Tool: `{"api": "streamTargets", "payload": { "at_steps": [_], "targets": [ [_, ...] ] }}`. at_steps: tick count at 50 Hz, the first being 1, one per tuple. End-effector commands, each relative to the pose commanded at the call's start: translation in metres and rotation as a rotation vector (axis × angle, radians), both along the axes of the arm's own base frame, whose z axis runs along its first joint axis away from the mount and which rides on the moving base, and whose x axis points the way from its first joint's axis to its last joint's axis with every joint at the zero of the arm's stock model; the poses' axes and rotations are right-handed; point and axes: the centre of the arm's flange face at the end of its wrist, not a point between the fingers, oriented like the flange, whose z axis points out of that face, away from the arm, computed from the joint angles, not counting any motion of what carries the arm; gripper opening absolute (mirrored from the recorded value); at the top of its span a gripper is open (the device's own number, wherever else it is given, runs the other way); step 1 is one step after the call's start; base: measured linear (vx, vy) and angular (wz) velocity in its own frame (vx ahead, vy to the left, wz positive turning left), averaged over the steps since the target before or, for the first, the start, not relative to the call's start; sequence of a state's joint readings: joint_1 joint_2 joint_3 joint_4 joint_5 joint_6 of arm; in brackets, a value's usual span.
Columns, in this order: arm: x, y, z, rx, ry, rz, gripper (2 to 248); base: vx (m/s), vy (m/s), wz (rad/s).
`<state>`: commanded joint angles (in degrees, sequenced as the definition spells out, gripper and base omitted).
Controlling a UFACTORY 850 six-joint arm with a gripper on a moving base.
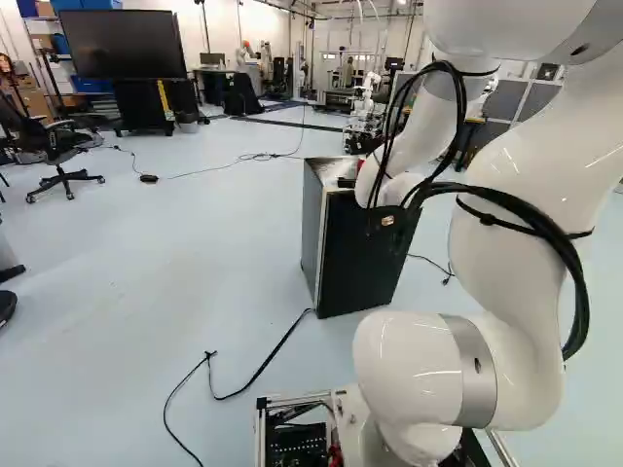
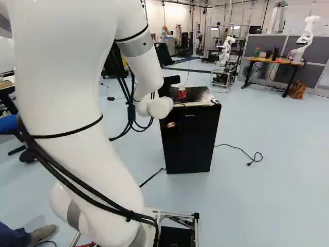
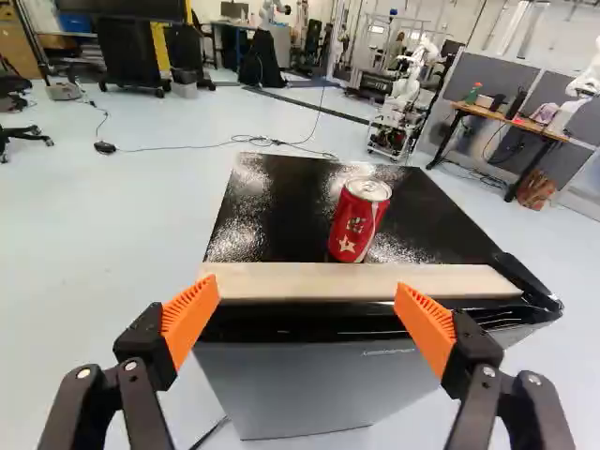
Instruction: Grab a drink from the fridge
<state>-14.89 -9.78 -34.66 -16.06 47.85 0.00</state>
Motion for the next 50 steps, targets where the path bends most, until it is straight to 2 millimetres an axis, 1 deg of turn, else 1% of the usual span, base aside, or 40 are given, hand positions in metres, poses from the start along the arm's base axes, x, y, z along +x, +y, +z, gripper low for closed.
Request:
{"api": "streamTargets", "payload": {
  "at_steps": [6, 18, 50],
  "targets": [
    [0.004, -0.002, 0.000, 0.011, -0.029, -0.018, 247, 0.000, 0.000, 0.000],
    [0.016, -0.006, -0.007, 0.033, -0.070, -0.054, 247, 0.000, 0.000, 0.000],
    [0.066, -0.017, -0.037, 0.071, -0.137, -0.131, 247, 0.000, 0.000, 0.000]
  ]
}}
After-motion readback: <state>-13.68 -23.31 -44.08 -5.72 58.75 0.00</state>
